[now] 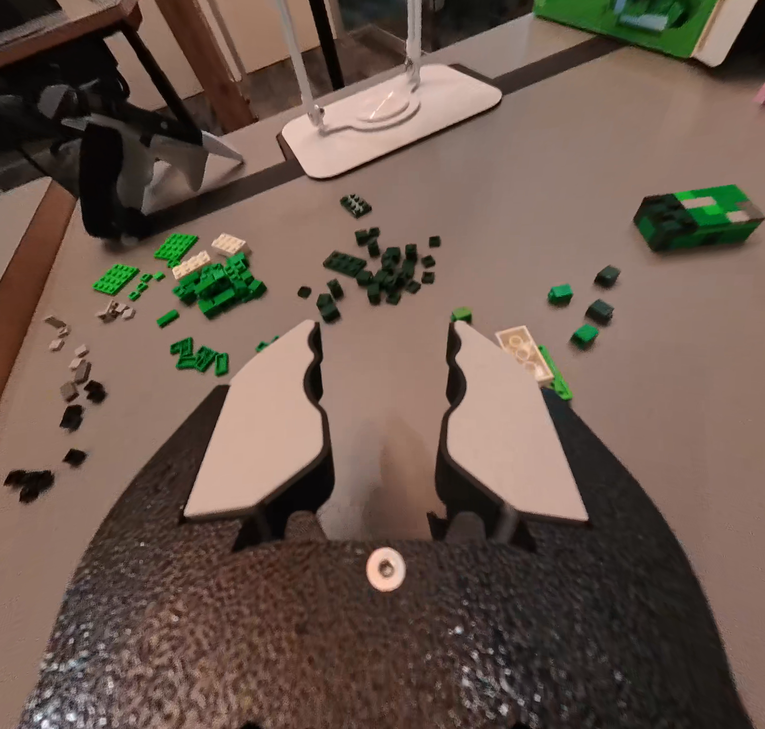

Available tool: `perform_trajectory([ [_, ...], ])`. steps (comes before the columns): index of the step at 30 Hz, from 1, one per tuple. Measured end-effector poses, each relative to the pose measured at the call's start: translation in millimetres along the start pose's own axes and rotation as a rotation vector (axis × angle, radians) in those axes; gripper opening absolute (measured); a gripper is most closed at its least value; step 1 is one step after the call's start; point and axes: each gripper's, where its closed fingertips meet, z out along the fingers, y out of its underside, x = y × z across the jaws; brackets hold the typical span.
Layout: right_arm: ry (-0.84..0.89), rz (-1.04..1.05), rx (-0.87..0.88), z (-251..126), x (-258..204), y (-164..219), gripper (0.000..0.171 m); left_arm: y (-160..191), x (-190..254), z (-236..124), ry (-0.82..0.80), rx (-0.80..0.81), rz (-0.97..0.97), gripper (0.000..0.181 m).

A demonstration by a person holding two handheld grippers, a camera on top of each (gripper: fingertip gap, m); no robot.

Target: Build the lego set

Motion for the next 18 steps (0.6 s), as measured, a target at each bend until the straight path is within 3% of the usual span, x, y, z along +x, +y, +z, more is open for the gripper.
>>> perform_trajectory([
  [5, 0.001, 0.054, 0.013, -1, 5, -1, 0.038, 9, 19, -10, 0.055, -0.037, 0.060, 0.039],
  [18, -0.056, 0.228, 0.051, -4, 8, -6, 0.036, 21, 56, -6, 0.177, -0.188, 0.120, 0.045],
])
